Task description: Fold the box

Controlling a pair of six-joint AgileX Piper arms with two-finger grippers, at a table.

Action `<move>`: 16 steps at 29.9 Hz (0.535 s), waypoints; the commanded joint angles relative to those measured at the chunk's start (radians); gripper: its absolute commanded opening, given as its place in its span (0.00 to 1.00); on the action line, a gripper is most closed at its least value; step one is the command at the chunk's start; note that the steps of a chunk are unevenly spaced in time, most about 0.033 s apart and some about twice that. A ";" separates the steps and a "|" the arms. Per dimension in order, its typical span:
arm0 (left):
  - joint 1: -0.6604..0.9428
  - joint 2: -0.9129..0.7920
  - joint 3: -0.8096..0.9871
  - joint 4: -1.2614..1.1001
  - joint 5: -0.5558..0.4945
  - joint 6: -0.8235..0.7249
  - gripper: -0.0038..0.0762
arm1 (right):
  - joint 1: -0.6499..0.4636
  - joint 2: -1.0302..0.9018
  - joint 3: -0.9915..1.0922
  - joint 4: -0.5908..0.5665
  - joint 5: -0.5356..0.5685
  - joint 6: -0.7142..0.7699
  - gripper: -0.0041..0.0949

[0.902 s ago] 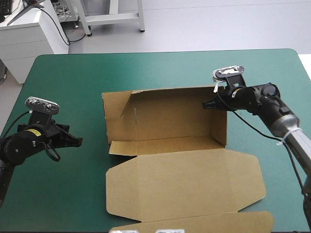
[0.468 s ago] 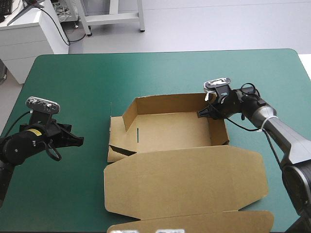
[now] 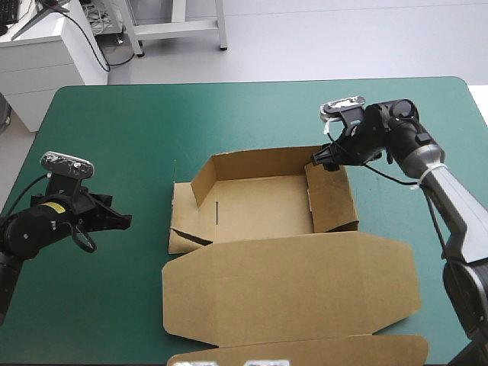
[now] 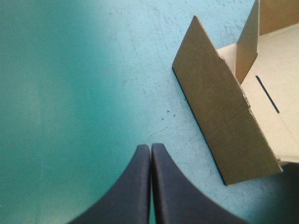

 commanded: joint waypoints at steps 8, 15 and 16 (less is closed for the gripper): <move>0.002 -0.013 -0.025 -0.025 -0.049 -0.002 0.04 | -0.006 -0.218 -0.092 -0.002 0.143 0.003 0.70; 0.002 -0.013 -0.025 -0.025 -0.052 -0.002 0.04 | -0.006 -0.266 -0.088 0.000 0.211 0.003 0.70; 0.002 -0.013 -0.025 -0.025 -0.052 -0.002 0.04 | -0.006 -0.266 -0.081 0.000 0.206 0.003 0.70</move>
